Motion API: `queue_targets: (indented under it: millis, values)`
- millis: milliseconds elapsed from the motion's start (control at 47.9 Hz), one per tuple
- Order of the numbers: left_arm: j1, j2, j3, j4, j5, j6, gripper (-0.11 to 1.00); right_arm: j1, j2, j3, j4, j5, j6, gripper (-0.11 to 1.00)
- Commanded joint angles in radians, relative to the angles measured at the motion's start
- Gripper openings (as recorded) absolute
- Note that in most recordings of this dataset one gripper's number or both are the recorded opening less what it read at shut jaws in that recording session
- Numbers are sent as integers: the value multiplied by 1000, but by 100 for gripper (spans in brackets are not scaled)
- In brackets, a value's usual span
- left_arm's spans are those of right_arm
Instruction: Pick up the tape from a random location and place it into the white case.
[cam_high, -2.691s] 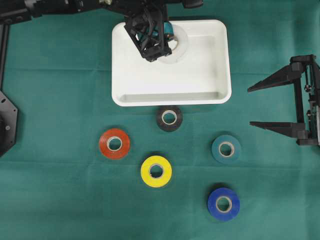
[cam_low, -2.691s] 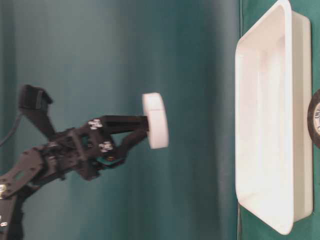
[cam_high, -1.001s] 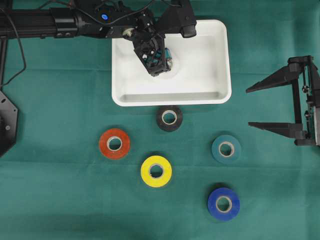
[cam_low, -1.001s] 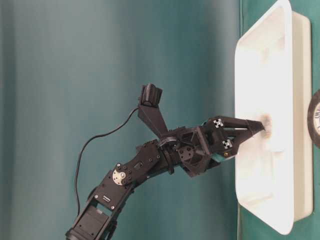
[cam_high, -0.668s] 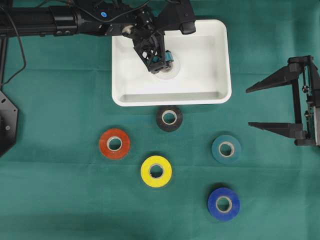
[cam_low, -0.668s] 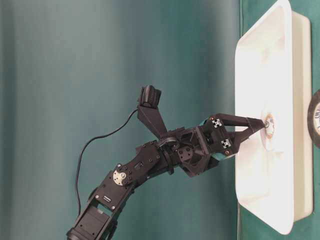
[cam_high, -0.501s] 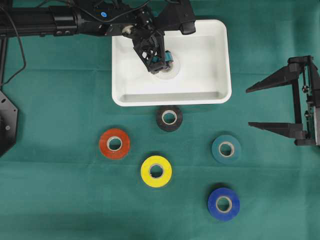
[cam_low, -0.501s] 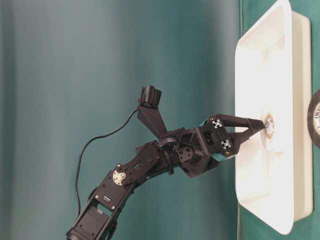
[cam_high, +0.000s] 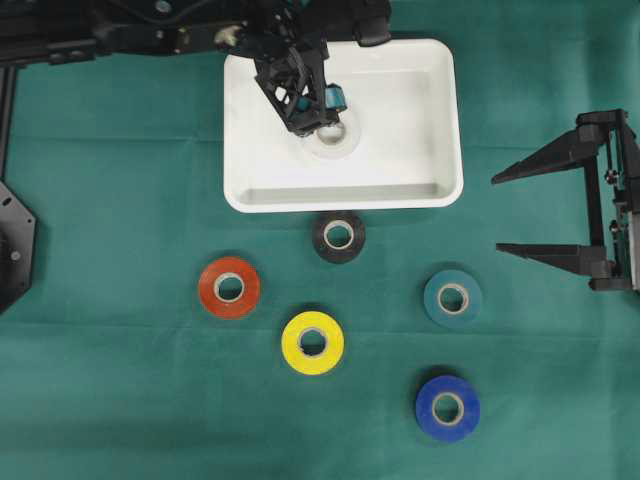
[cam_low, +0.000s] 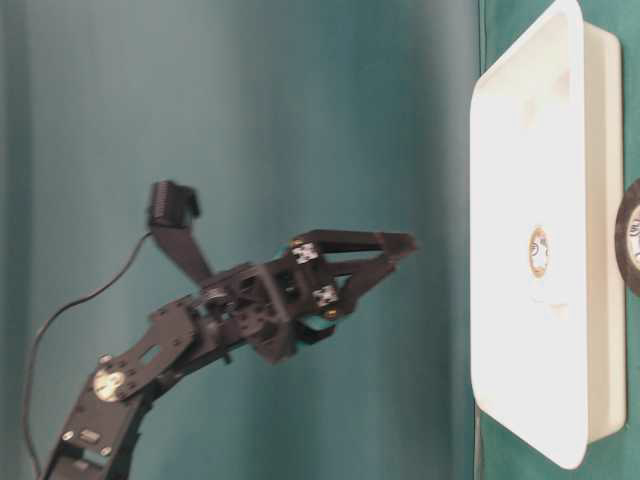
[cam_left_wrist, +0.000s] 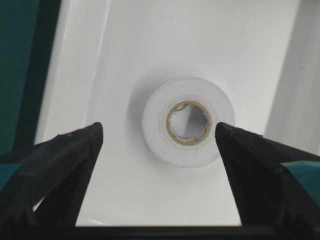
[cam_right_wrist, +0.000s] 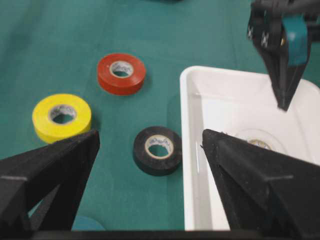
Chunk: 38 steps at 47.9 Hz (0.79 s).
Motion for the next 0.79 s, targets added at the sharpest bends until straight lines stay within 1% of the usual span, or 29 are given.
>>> queue_targets:
  millis: [0,209,313,417,626,689,772]
  values:
    - [0,-38,-15,2,0,0,98,0,3,-28,-2,-5,0,92]
    - [-8,-41,-11,2,0,-2,98,0,3,-28,-2,-5,0,92]
    - [-32,-41,-9,2,0,-2,98,0,3,-29,-2,-3,0,92]
    - [-77,-41,-8,2,3,-3,98,0,3,-29,-2,-3,2,92]
    - [-193,-46,3,2,3,-5,98,0,5,-31,-2,-2,3,92]
    - [-221,-48,3,2,3,-5,98,0,3,-31,-2,-3,3,92]
    - [-236,-51,5,2,3,-5,98,0,3,-32,-2,-3,3,92]
